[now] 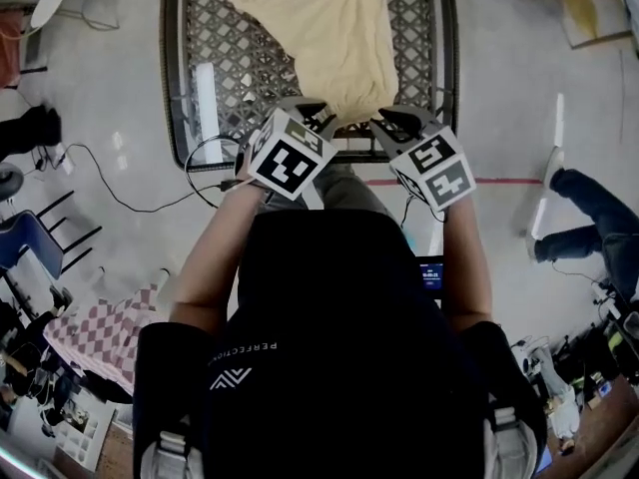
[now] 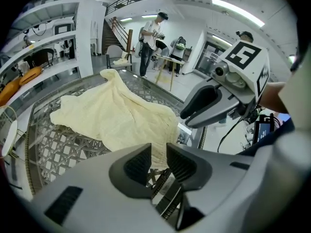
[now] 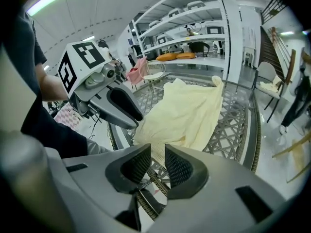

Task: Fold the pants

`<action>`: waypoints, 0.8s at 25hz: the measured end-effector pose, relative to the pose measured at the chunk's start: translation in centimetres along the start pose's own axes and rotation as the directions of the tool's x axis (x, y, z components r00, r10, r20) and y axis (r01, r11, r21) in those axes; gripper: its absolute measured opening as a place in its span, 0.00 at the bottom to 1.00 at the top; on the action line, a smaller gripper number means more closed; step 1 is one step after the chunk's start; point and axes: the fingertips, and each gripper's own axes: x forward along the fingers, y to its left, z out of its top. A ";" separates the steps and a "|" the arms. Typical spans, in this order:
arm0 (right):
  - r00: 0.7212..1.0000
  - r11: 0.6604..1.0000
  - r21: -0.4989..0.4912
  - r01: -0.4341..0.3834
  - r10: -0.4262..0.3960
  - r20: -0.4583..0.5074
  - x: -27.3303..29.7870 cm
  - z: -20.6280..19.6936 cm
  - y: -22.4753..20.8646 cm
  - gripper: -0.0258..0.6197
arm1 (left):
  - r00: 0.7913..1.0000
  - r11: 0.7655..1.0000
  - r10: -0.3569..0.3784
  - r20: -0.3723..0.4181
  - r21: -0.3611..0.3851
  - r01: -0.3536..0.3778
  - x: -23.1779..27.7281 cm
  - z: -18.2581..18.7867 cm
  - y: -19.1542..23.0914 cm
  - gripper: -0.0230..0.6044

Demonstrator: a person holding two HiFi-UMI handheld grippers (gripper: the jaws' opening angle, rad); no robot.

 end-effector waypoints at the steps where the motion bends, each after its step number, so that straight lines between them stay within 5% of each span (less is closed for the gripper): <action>1: 1.000 1.000 -0.018 -0.017 0.017 -0.012 0.2 -0.1 0.1 0.18 | 1.000 1.000 0.000 0.006 -0.003 0.000 0.1 0.1 0.0 0.22; 5: 0.996 0.994 -0.090 -0.063 0.057 -0.063 0.7 -0.2 0.4 0.30 | 1.000 1.000 -0.011 0.003 0.005 0.011 0.2 0.1 -0.2 0.29; 13: 0.993 0.974 -0.197 -0.108 0.097 -0.063 1.9 -0.4 0.3 0.34 | 1.000 0.999 -0.019 -0.006 0.029 0.019 1.4 -0.4 -1.0 0.32; 20: 0.982 0.953 -0.268 -0.144 0.104 -0.158 3.9 -2.1 -0.6 0.35 | 0.995 0.997 -0.053 -0.086 0.046 0.057 3.1 -2.1 -0.7 0.38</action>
